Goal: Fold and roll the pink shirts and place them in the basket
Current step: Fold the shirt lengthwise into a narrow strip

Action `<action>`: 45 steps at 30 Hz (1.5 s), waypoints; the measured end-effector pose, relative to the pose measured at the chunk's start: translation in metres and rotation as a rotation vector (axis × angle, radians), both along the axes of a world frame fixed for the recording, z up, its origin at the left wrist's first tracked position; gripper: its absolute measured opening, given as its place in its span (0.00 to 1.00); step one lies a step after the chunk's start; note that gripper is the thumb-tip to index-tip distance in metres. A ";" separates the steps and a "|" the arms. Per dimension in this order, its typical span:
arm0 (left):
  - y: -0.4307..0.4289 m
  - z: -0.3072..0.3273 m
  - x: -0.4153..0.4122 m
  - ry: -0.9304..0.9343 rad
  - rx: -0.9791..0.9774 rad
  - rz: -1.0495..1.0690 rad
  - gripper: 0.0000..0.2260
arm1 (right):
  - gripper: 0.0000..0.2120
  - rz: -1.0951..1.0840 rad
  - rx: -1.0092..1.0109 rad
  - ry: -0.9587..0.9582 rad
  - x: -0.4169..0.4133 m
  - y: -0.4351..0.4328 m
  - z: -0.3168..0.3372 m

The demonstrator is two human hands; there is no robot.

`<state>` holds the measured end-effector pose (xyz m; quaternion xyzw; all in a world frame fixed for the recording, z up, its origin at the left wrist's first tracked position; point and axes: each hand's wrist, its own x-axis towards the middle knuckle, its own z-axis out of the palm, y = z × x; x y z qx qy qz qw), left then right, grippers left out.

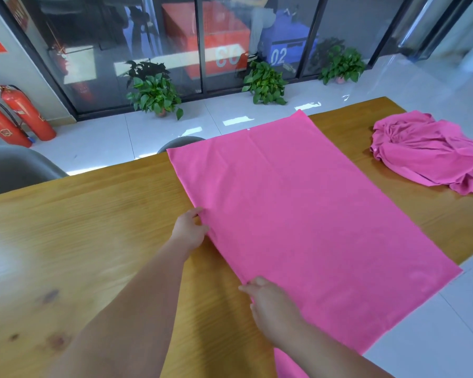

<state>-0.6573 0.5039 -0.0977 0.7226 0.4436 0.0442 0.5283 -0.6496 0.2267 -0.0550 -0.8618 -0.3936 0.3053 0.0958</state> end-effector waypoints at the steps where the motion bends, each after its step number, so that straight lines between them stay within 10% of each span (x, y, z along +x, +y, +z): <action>1: 0.001 0.001 -0.010 0.014 0.004 0.000 0.30 | 0.26 0.028 -0.012 0.007 -0.009 0.002 0.000; 14: 0.016 0.035 -0.099 -0.068 -0.103 0.176 0.30 | 0.23 0.144 -0.001 -0.041 -0.065 0.012 0.046; 45: -0.138 0.147 0.192 -0.260 -0.027 -0.261 0.40 | 0.34 -0.325 0.208 -0.204 0.135 -0.140 0.115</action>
